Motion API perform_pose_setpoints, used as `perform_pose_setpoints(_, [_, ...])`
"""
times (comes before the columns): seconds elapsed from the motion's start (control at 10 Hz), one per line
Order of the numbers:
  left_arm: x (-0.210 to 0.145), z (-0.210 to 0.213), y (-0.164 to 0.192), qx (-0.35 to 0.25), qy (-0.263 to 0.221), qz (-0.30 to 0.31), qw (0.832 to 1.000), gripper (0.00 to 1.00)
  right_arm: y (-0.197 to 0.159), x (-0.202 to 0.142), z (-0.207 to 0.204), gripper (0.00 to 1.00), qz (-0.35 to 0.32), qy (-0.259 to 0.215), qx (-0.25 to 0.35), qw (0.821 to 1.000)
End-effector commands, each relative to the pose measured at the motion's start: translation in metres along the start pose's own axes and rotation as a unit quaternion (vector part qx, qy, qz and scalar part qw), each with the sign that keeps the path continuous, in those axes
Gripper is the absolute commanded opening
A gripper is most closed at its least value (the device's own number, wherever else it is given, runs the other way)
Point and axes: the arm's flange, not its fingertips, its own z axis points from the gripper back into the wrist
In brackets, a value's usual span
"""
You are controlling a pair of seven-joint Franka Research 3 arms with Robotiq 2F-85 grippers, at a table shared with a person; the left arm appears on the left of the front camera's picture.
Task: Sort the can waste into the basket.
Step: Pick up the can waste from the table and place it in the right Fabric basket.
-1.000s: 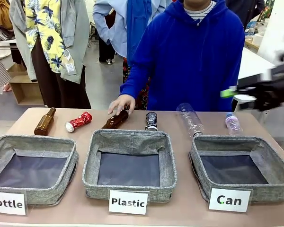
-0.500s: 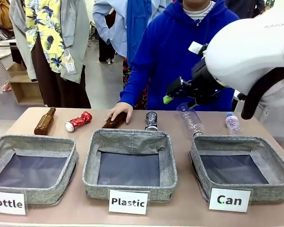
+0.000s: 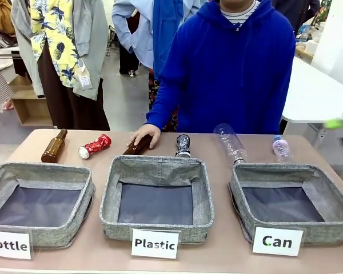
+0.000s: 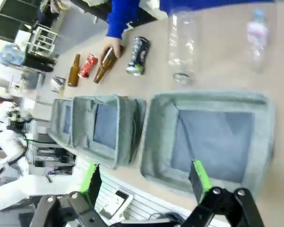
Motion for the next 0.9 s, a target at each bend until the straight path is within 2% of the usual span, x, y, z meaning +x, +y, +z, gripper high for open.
perform_pose_setpoints(0.0, [0.001, 0.000, 0.000, -0.009, -0.005, -0.013, 1.000, 1.00, -0.067, -0.055, 0.025, 1.00, -0.051, -0.039, 0.046, 0.997])
perform_pose_setpoints(0.1, [0.001, 0.000, 0.000, -0.009, -0.005, -0.013, 1.000, 1.00, -0.088, -0.064, 0.030, 1.00, -0.083, -0.066, 0.066, 0.992])
perform_pose_setpoints(0.3, [0.001, 0.000, 0.000, -0.009, -0.005, -0.013, 1.000, 1.00, -0.093, -0.066, 0.023, 1.00, -0.083, -0.055, 0.064, 0.993])
perform_pose_setpoints(0.5, [0.001, 0.000, 0.000, -0.009, -0.005, -0.013, 1.000, 1.00, -0.054, -0.040, 0.000, 1.00, -0.062, -0.049, 0.025, 0.997])
perform_pose_setpoints(0.8, [0.001, 0.000, 0.000, -0.009, -0.005, -0.013, 1.000, 1.00, 0.039, -0.007, -0.058, 1.00, 0.004, -0.031, -0.046, 0.998])
